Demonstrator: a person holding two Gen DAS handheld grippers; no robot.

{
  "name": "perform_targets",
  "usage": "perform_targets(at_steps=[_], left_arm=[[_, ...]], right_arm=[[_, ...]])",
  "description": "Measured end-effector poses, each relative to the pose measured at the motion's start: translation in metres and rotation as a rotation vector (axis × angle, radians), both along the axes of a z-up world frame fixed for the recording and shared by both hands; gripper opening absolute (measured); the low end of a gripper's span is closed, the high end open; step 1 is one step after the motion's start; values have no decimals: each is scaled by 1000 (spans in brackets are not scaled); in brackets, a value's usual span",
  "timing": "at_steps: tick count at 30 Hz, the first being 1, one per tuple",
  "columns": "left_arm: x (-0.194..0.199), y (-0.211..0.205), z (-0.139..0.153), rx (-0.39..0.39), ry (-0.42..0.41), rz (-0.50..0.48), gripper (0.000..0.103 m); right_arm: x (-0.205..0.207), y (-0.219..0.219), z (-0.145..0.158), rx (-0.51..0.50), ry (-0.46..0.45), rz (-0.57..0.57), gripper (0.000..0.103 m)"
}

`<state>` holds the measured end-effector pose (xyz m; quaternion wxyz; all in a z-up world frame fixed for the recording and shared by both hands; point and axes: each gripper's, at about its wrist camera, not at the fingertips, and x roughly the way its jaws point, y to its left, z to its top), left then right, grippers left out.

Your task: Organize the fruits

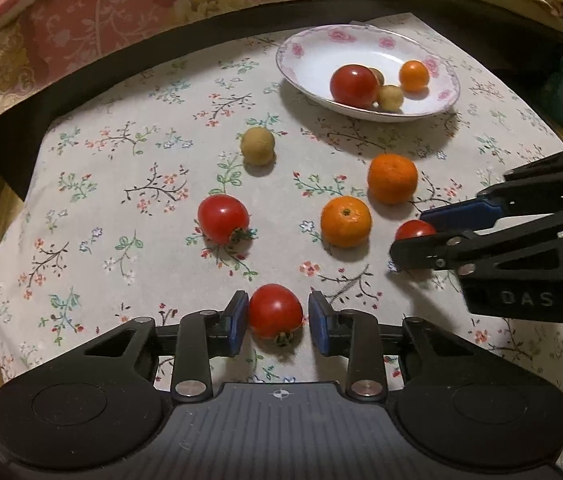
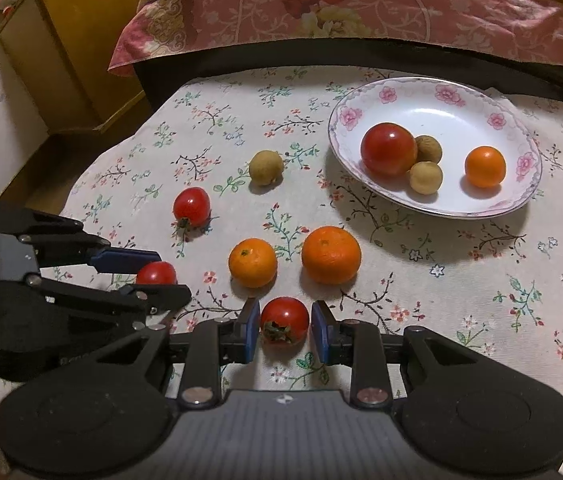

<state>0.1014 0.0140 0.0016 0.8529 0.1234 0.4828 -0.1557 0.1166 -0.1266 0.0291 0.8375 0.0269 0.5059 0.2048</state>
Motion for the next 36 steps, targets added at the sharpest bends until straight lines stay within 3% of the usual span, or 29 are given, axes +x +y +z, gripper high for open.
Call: perform_targets(at_steps=[7, 14, 16, 19, 29, 36], left_arm=[[-1, -1, -1, 6, -5, -5, 45], [-2, -2, -2, 31, -14, -12, 68], [-2, -3, -3, 32, -16, -16, 68], [-3, -5, -3, 37, -23, -30, 64], [-8, -11, 0, 43, -21, -68, 37], [-7, -11, 6, 18, -26, -72, 37]], right_arm=[[-1, 5, -5, -10, -1, 20, 29], [-2, 8, -5, -36, -11, 40, 29], [-4, 10, -4, -49, -15, 50, 30], [-5, 10, -5, -55, -20, 55, 30], [-9, 14, -2, -80, -29, 70, 27], [-7, 7, 6, -56, -41, 47, 27]])
